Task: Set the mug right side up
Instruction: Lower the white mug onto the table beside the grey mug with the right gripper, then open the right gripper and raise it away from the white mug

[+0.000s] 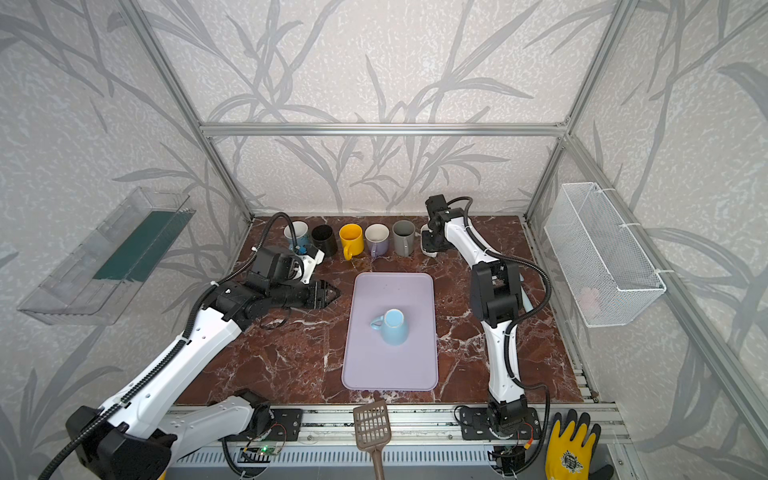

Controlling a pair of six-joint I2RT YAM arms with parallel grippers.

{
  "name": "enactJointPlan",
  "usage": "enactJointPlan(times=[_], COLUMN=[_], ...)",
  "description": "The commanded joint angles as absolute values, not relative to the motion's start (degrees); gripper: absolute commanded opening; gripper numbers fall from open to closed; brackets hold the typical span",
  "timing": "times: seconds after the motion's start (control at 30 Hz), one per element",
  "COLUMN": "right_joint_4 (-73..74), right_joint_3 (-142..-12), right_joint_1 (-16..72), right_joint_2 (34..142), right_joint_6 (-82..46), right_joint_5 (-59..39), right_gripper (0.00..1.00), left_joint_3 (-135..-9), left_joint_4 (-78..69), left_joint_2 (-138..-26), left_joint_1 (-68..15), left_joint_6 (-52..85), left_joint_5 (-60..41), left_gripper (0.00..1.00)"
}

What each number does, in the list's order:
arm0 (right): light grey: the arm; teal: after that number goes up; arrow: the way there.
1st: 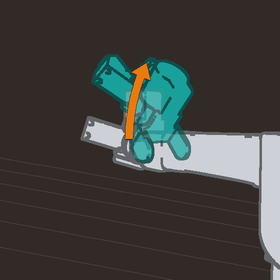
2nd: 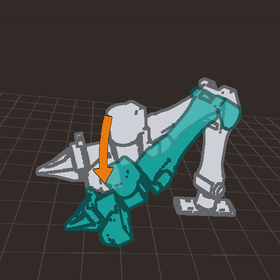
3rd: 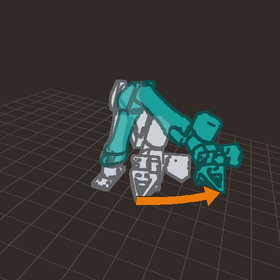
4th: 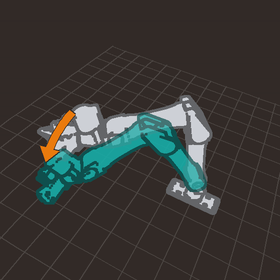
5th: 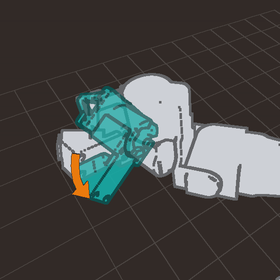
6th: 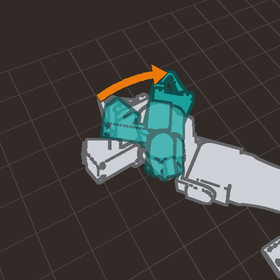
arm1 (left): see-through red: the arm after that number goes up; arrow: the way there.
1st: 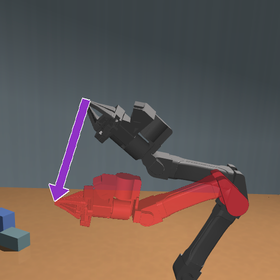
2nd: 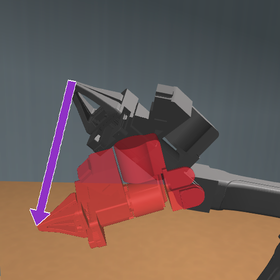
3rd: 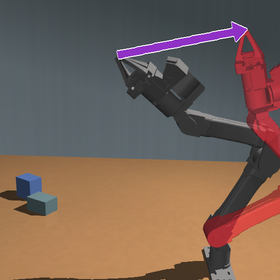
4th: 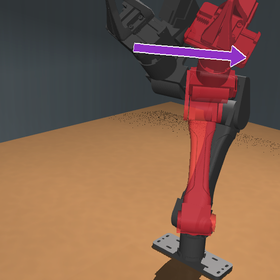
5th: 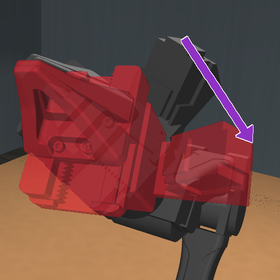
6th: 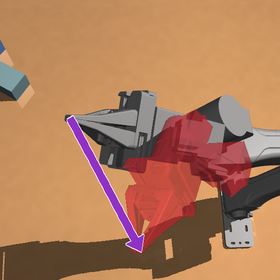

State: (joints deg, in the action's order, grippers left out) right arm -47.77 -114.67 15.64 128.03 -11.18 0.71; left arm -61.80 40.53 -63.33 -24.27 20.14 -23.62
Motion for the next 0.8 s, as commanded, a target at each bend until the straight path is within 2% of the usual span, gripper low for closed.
enactJointPlan(times=[0.0, 0.2, 0.33, 0.43, 0.77], right_joint_4=[-47.9, -47.9, -47.9, -48.0, -46.3], right_joint_3=[-115.3, -115.2, -115.1, -115.0, -110.3], right_joint_1=[15.4, 15.4, 15.3, 15.2, 15.1], right_joint_2=[128.3, 127.8, 127.4, 126.9, 120.3], right_joint_6=[-11.8, -11.8, -11.8, -11.8, -10.5], right_joint_5=[0.0, 0.2, 0.5, 1.0, 3.1], right_gripper=[0.21, 0.24, 0.29, 0.37, 0.44], left_joint_3=[-63.0, -62.9, -62.8, -62.8, -62.7], left_joint_4=[42.0, 42.1, 42.2, 42.1, 41.6], left_joint_2=[-61.8, -61.6, -61.8, -61.9, -62.6], left_joint_1=[-24.4, -24.4, -24.4, -24.4, -24.4], left_joint_6=[19.1, 18.9, 18.8, 18.8, 18.9], left_joint_5=[-23.4, -23.2, -23.2, -23.1, -23.6], left_gripper=[0.5, 0.51, 0.51, 0.52, 0.52])
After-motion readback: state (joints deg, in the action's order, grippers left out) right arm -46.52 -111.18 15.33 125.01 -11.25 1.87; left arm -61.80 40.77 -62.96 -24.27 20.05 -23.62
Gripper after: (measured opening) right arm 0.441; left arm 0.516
